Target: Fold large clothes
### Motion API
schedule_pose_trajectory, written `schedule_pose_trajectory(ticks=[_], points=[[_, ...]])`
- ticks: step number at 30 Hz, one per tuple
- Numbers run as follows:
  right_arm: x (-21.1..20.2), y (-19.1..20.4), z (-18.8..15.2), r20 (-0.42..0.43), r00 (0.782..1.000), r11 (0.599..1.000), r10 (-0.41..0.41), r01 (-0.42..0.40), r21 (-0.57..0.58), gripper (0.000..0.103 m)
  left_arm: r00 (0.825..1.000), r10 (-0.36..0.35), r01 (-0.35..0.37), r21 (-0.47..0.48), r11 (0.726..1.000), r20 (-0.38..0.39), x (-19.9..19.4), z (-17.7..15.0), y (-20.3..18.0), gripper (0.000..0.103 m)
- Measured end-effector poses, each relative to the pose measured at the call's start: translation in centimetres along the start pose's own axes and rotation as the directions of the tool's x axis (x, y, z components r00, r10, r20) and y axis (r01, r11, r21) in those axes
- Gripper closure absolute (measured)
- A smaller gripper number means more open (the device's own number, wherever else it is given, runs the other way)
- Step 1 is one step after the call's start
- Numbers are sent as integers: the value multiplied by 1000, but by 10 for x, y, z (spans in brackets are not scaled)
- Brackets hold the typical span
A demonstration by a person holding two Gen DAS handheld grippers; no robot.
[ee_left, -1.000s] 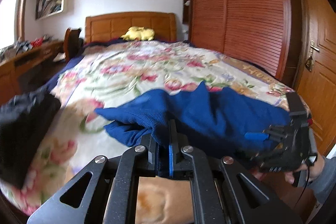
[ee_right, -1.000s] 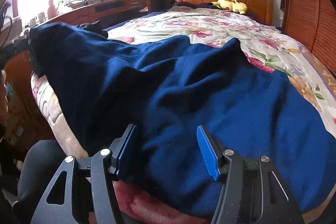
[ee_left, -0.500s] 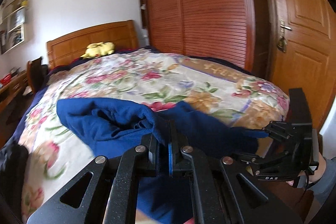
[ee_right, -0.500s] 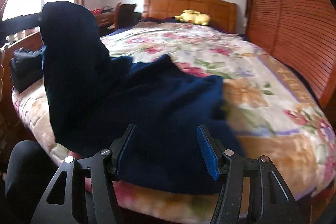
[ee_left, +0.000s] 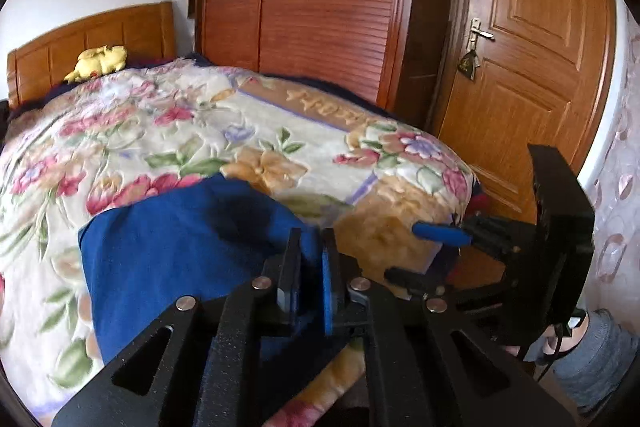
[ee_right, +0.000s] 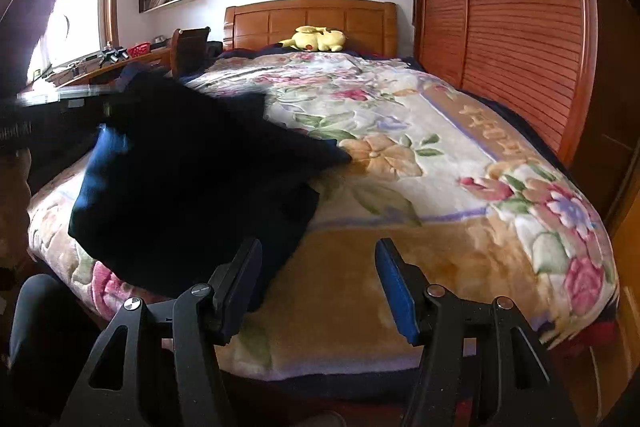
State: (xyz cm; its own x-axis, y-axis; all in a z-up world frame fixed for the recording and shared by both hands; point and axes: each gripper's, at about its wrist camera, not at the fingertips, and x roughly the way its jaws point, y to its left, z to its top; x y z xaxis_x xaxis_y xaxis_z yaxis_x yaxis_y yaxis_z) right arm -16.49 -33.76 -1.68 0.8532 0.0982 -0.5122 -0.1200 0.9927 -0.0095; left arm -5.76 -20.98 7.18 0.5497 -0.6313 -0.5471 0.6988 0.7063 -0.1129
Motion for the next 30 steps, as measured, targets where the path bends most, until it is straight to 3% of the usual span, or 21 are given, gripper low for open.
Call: schedule_pose_trajectory(ticks=[1,3,5,7,9,14,19,26,30], points=[[1,0,2,1,1000,1000,0,0,-1,42,1000,6,-6,2,1000,13,-8,-2,1,84],[-1,6,5,9,1000,1000,1,-1,-7,42,998,31,-31,8,999,46,-16,0,2,63],[-4,10,8,20,1000,1000,6,-6,-11,42,995,49,-50,10,999,82,-34,-1,7,58],[-9,13,13,36,999,1000,16,-15,-18,42,990,96,-97,5,995,101,-53,-3,18,46],[-12,23,21,52,998,999,22,-21,-34,42,984,132,-132,-4,991,124,-60,-7,28,22],[-22,44,46,115,993,998,13,-5,-66,42,967,218,-210,-72,975,130,-86,-30,70,22],[-24,68,75,138,988,994,64,-51,-92,42,947,301,-289,-119,950,111,-101,-57,103,22],[21,106,97,1,995,981,100,-99,-169,42,936,340,-324,-154,933,95,-105,-84,120,22],[45,108,92,-90,994,982,66,-81,-170,42,928,363,-347,-153,925,90,-110,-98,124,22]])
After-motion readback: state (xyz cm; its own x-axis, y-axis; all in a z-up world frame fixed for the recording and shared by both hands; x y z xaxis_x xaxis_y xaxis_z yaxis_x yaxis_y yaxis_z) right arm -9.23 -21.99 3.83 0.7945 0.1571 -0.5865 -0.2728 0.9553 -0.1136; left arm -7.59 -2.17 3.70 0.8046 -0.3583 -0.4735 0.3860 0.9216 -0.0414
